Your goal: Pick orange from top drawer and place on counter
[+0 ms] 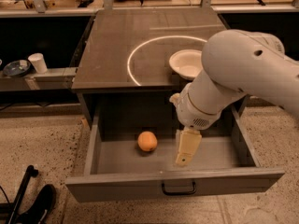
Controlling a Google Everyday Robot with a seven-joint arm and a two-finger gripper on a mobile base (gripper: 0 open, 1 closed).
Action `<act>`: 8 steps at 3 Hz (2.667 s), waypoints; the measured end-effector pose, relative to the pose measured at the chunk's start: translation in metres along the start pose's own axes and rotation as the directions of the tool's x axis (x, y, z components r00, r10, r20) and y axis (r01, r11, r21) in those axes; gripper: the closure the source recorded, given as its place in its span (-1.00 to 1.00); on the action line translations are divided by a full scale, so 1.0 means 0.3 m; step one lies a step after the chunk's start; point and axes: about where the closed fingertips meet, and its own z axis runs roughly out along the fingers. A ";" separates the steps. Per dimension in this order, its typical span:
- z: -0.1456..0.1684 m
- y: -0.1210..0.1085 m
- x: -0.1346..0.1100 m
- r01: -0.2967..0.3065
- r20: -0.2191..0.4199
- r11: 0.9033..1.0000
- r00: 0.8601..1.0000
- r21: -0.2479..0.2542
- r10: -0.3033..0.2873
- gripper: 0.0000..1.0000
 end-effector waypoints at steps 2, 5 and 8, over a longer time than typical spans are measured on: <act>0.073 -0.048 -0.072 -0.001 0.058 1.000 0.998 -0.009 0.001 -0.80; 0.303 -0.173 -0.170 0.014 0.225 1.000 0.974 0.016 -0.017 -0.66; 0.554 -0.195 -0.051 0.031 0.264 0.999 0.963 0.044 -0.042 -0.38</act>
Offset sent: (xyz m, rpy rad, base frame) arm 0.0354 0.0497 -0.0211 0.1130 0.0115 0.0156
